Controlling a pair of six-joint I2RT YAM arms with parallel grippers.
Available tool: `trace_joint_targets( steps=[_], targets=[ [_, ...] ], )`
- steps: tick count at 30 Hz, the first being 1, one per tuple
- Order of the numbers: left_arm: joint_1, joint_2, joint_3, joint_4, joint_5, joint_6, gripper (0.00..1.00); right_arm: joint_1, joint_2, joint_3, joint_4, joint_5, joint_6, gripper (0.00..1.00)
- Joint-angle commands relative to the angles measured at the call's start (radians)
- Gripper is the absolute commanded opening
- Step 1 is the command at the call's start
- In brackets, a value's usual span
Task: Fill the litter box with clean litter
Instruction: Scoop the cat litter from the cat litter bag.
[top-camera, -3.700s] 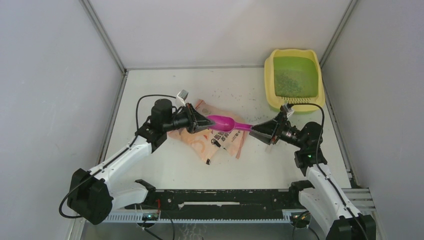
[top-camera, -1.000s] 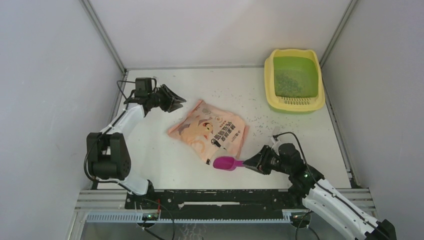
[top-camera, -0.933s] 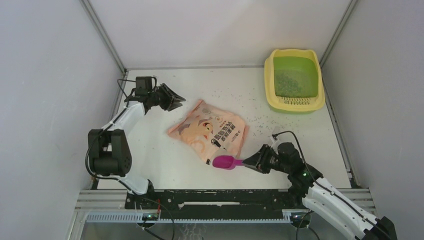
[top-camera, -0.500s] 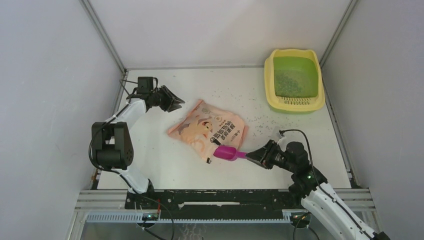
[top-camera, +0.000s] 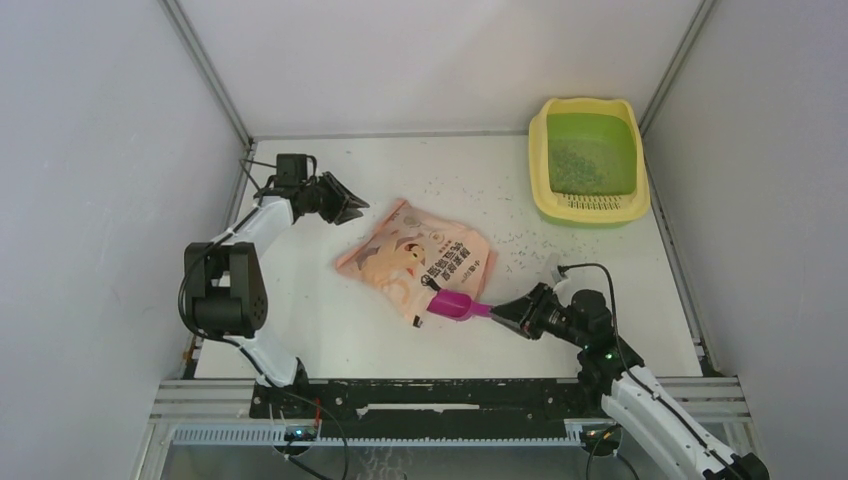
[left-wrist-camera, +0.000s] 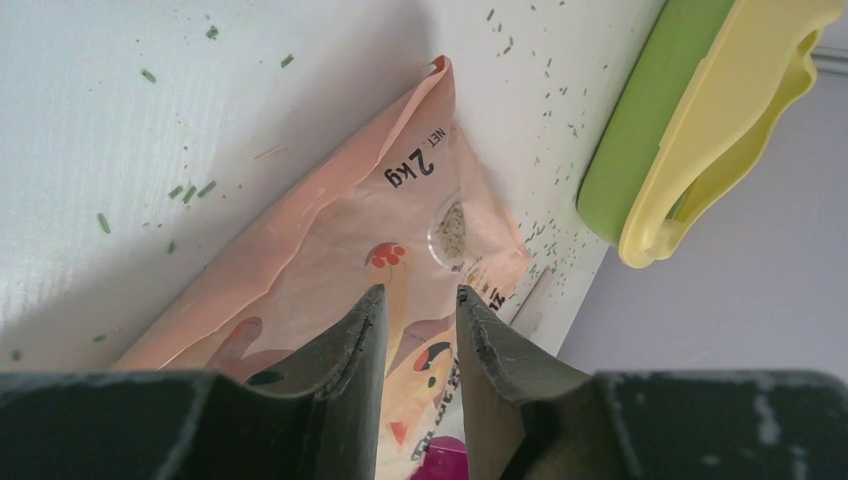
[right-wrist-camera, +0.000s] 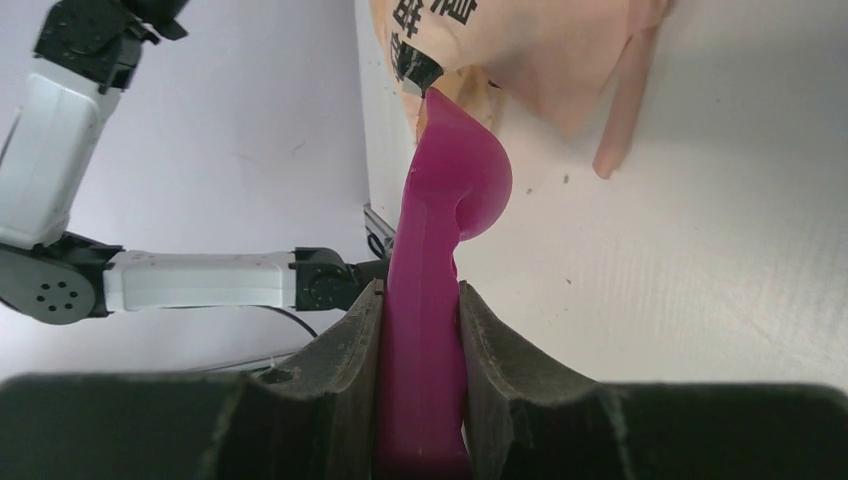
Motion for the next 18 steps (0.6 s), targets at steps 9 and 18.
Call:
trace_joint_targets(
  steps=[9, 18],
  targets=[
    [0.012, 0.039, 0.030, 0.004, -0.024, 0.057, 0.35, -0.002, 0.075, 0.110, 0.354, 0.106, 0.039, 0.00],
    [0.023, 0.054, 0.024, -0.039, -0.038, 0.101, 0.34, 0.061, 0.286, 0.270, 0.455, 0.129, -0.010, 0.00]
  ],
)
